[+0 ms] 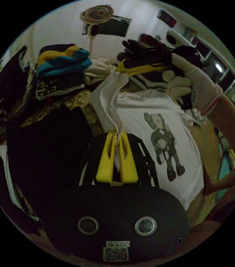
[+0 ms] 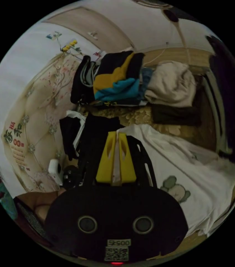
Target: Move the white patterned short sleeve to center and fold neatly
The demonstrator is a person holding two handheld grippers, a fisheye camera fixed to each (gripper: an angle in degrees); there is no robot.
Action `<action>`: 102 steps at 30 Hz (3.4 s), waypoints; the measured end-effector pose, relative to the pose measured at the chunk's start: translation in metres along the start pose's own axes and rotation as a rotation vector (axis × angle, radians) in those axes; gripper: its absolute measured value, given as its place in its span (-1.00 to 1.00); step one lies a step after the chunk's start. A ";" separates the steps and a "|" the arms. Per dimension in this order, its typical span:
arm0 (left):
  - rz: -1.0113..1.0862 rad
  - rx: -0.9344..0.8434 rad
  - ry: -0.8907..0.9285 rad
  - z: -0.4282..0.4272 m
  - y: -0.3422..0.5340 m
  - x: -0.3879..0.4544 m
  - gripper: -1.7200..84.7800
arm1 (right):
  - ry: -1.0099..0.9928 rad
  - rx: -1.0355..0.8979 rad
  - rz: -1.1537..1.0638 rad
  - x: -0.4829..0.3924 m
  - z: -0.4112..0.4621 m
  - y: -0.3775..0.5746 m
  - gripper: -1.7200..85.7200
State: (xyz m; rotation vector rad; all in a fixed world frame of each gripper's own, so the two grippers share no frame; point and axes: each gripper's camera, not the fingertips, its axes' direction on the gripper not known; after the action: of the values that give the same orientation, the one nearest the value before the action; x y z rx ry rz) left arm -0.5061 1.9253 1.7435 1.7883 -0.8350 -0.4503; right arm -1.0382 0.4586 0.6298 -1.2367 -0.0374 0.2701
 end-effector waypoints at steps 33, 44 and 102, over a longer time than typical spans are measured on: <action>-0.177 -0.069 0.094 0.098 -0.190 -0.130 -0.85 | 0.284 -0.062 0.114 0.116 -0.042 -0.060 -1.00; -0.217 0.052 0.076 0.111 -0.218 -0.131 -0.81 | 0.439 -0.042 0.116 0.144 -0.066 -0.065 -0.99; 0.445 0.267 0.381 0.121 -0.102 0.480 -0.97 | 0.511 -0.129 0.167 0.297 -0.459 0.309 -0.99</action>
State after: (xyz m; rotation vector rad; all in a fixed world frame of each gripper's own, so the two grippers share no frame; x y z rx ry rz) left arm -0.2239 1.5180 1.6472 1.7784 -1.0133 0.2961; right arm -0.7277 0.1920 0.1529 -1.4087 0.4974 0.0899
